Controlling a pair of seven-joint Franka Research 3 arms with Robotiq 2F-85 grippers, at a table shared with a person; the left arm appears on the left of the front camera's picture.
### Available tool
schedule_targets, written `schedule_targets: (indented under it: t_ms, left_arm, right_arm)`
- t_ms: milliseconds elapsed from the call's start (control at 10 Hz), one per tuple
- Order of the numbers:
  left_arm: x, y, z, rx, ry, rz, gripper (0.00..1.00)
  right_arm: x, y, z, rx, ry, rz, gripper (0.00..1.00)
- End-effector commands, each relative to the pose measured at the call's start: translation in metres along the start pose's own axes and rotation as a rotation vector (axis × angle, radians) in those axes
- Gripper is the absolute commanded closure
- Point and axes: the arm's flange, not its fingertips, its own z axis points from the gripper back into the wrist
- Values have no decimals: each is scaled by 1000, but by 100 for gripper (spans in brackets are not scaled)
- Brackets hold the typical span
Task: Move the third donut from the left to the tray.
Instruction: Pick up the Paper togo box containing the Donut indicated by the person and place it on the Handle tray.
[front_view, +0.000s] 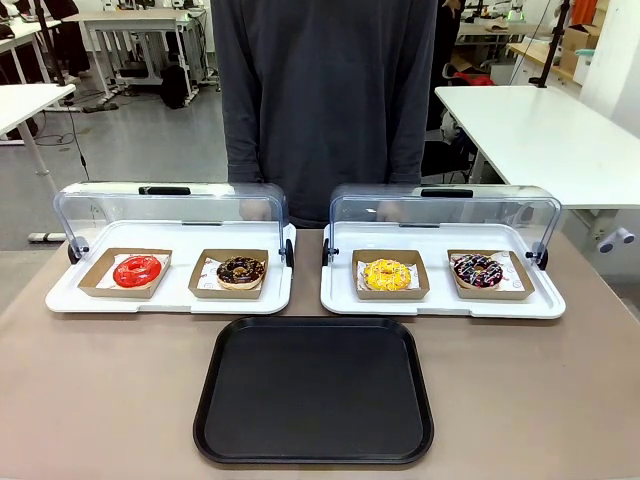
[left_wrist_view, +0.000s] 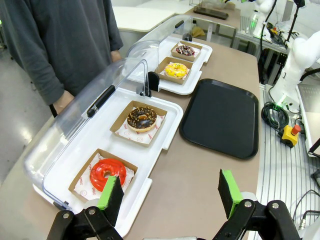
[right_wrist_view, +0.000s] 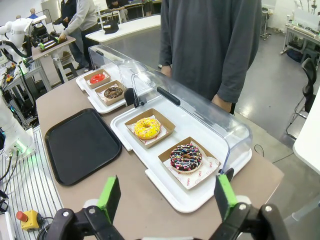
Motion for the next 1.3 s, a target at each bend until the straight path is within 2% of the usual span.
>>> schedule_targets:
  t_ms: [0,1200]
  left_arm:
    - [1,0,2,-6,-6,-12,0]
    - [1,0,2,-6,-6,-12,0]
  right_arm:
    - [3,-4,0,-2,-26,24,0]
    - [3,-4,0,-2,-26,24,0]
